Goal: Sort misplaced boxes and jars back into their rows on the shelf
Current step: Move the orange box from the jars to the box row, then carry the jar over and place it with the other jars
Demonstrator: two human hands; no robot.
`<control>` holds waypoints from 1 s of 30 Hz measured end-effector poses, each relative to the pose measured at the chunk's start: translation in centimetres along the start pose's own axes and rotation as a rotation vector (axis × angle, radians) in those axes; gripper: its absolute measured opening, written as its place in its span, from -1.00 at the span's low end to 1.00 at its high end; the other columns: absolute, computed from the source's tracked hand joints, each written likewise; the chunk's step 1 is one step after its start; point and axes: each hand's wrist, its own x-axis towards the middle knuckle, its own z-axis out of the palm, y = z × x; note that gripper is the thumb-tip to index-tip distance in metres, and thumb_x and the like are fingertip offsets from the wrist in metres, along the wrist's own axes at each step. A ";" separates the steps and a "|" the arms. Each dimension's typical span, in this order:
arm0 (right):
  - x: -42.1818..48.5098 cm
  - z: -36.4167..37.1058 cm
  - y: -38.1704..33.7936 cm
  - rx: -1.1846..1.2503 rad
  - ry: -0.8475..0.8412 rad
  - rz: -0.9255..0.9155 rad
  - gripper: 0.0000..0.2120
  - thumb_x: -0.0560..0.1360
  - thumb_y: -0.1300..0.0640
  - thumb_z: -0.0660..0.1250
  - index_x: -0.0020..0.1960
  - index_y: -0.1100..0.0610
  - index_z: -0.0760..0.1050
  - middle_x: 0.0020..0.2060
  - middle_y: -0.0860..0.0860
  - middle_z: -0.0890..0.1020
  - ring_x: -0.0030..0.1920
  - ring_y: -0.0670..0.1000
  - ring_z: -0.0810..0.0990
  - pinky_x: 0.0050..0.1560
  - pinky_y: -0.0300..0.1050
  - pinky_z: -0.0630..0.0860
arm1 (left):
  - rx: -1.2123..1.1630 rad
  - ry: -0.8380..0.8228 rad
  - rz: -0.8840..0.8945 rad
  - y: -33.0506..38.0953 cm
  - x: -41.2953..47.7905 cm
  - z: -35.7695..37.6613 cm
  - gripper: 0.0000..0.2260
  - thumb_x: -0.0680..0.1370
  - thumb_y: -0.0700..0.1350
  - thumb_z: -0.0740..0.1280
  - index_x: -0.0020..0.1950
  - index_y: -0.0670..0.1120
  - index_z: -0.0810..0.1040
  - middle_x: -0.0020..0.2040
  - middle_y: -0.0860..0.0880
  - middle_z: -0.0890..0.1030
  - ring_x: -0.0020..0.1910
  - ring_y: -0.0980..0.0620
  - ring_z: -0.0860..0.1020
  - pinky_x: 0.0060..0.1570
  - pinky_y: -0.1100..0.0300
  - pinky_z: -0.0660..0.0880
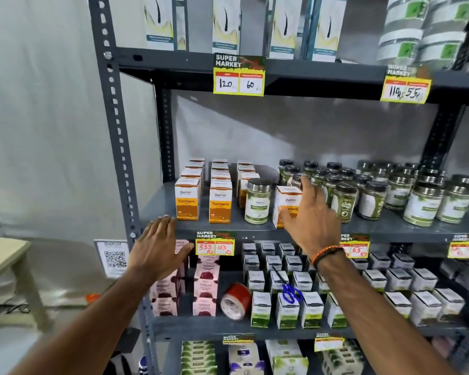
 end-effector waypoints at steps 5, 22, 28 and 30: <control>4.8 -1.3 -2.4 0.114 -0.008 -0.269 -0.35 0.55 -0.32 0.30 0.45 0.09 0.37 0.23 0.17 0.63 0.14 0.21 0.67 0.11 0.13 0.64 | -0.003 0.022 0.000 0.1 -0.1 0.1 -0.12 0.57 0.45 -0.04 0.62 -0.22 0.17 0.61 -0.24 0.27 0.60 -0.18 0.22 0.59 -0.08 0.12; 6.0 2.7 -4.8 0.017 -0.139 -0.264 -0.27 0.49 -0.42 0.28 0.42 0.09 0.47 0.06 0.06 0.71 0.17 0.12 0.66 0.59 0.30 0.14 | -0.053 0.019 0.006 -0.4 -0.4 0.0 -0.08 0.54 0.50 -0.13 0.64 -0.19 0.11 0.63 -0.22 0.22 0.62 -0.15 0.17 0.57 -0.04 0.04; 3.6 -1.5 -2.7 0.307 -0.024 -0.177 -0.30 0.47 -0.36 0.30 0.45 0.05 0.46 0.17 0.05 0.68 0.16 0.10 0.62 0.21 0.01 0.55 | -0.112 0.031 -0.017 0.0 -2.0 -1.7 -0.15 0.56 0.46 0.02 0.61 -0.16 0.17 0.60 -0.22 0.28 0.57 -0.21 0.25 0.50 -0.16 0.26; 2.6 -3.0 -0.9 0.387 -0.025 -0.127 -0.31 0.44 -0.35 0.32 0.45 0.00 0.47 0.23 0.02 0.67 0.18 0.06 0.63 0.15 -0.04 0.57 | -0.139 0.066 -0.046 0.6 -3.0 -2.0 -0.16 0.57 0.44 0.04 0.61 -0.17 0.18 0.62 -0.23 0.23 0.59 -0.23 0.21 0.50 -0.22 0.27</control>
